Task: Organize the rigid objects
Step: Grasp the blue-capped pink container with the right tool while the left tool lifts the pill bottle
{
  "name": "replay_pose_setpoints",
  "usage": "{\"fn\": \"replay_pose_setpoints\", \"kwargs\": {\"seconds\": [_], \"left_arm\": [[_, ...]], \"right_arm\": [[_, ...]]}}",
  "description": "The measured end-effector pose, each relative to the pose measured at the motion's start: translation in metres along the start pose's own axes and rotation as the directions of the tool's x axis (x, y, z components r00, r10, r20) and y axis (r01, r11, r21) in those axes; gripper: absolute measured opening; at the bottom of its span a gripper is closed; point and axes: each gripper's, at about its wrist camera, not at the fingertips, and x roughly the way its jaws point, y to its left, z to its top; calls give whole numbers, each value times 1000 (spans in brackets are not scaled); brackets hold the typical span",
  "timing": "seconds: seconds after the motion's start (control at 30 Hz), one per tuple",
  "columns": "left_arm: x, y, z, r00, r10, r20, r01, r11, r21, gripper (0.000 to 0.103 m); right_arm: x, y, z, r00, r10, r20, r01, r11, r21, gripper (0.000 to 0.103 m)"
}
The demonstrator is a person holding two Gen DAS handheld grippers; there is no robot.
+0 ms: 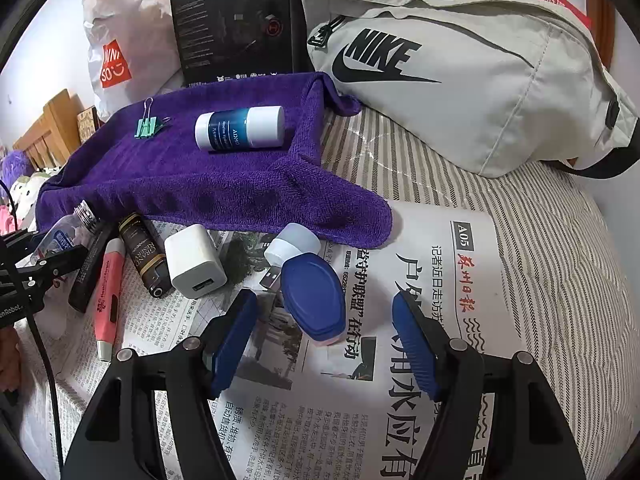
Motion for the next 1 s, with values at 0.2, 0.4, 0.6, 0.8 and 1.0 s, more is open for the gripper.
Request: {"fn": "replay_pose_setpoints", "kwargs": {"seconds": [0.2,0.4,0.6,0.8,1.0], "left_arm": [[0,0,0,1000,1,-1,-1,1000,1,48],[0,0,0,1000,-1,-1,1,1000,0,49],[0,-1,0,1000,-2,-3,2,1000,1,49],[0,-1,0,1000,-2,-3,2,1000,1,49],[0,-1,0,1000,-1,-4,1,1000,1,49]], "right_arm": [[0,0,0,1000,0,0,0,1000,0,70],[-1,0,0,1000,1,0,-1,1000,2,70],[-6,-10,-1,1000,11,18,-12,998,56,52],[-9,-38,-4,994,90,54,-99,977,188,30],[-9,-46,-5,991,122,64,-133,964,230,22]]}}
